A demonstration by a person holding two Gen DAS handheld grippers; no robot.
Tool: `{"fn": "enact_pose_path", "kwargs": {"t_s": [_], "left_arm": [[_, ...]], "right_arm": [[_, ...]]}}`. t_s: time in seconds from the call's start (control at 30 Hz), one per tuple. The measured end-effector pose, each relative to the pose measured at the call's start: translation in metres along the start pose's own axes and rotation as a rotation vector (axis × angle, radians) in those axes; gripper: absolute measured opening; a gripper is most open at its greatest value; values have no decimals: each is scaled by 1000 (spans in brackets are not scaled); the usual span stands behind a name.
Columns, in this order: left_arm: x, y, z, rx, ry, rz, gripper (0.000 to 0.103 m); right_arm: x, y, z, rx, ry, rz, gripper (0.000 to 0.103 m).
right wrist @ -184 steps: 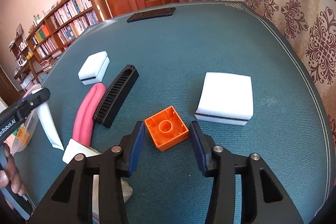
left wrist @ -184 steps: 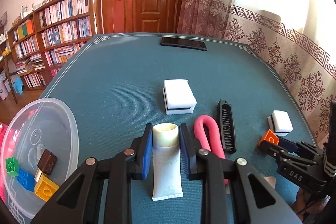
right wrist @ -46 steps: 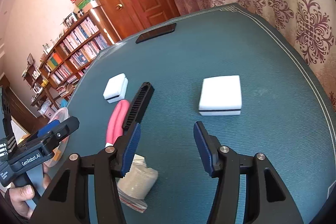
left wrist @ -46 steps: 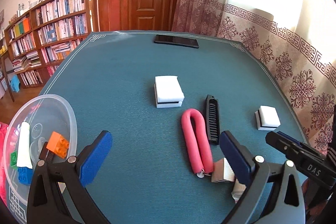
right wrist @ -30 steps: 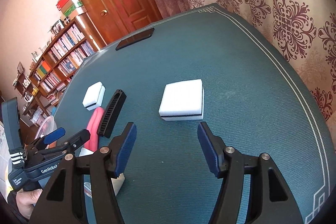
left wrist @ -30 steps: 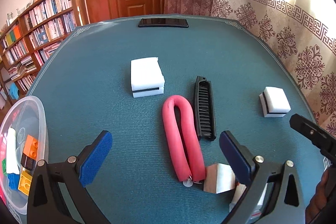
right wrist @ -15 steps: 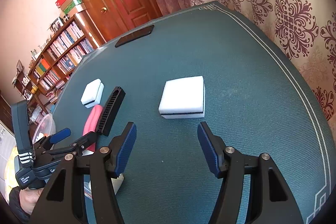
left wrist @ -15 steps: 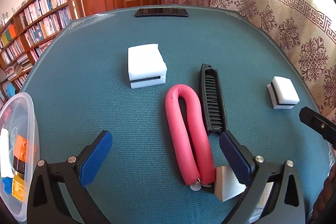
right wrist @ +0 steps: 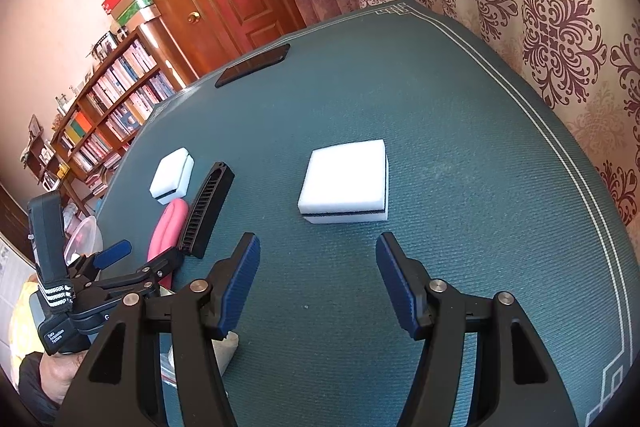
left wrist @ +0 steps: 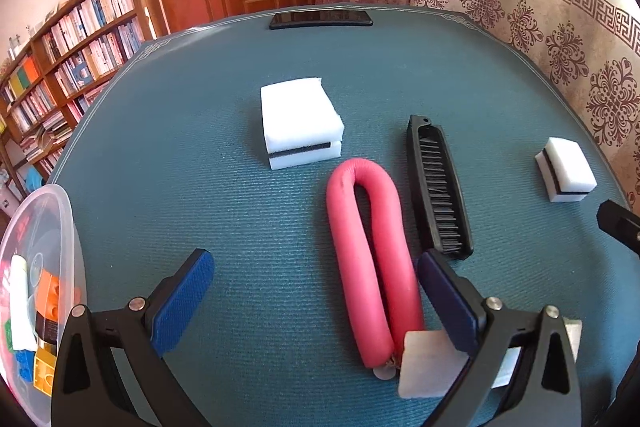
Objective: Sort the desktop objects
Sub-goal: 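Grasp the pink foam tube with left tool while right tool grasps the white sponge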
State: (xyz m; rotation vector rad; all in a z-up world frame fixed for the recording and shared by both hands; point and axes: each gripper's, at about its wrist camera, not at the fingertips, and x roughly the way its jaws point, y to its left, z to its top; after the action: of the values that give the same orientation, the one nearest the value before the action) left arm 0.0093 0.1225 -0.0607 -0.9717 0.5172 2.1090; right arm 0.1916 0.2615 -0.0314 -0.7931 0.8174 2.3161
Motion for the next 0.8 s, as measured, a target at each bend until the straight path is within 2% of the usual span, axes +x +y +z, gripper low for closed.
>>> {"fn": "enact_pose_path", "kwargs": {"t_s": [0.1, 0.17, 0.3, 0.4, 0.47, 0.6, 0.8], "left_arm": [[4, 5, 4, -16, -1, -2, 98], [6, 7, 5, -24, 3, -24, 86], [5, 5, 6, -21, -10, -40, 75], [3, 3, 6, -15, -24, -51, 58], [1, 4, 6, -20, -32, -52, 38], [-4, 9, 4, -41, -38, -38, 38], [-24, 9, 0, -23, -91, -33, 38]], "right_arm": [[1, -1, 0, 4, 1, -6, 64], [4, -1, 1, 10, 5, -9, 64], [5, 0, 3, 9, 3, -13, 64], [6, 1, 4, 5, 2, -16, 64], [7, 1, 5, 3, 2, -17, 64], [10, 1, 8, -2, -7, -27, 64], [19, 6, 19, -16, -22, -54, 64]]}}
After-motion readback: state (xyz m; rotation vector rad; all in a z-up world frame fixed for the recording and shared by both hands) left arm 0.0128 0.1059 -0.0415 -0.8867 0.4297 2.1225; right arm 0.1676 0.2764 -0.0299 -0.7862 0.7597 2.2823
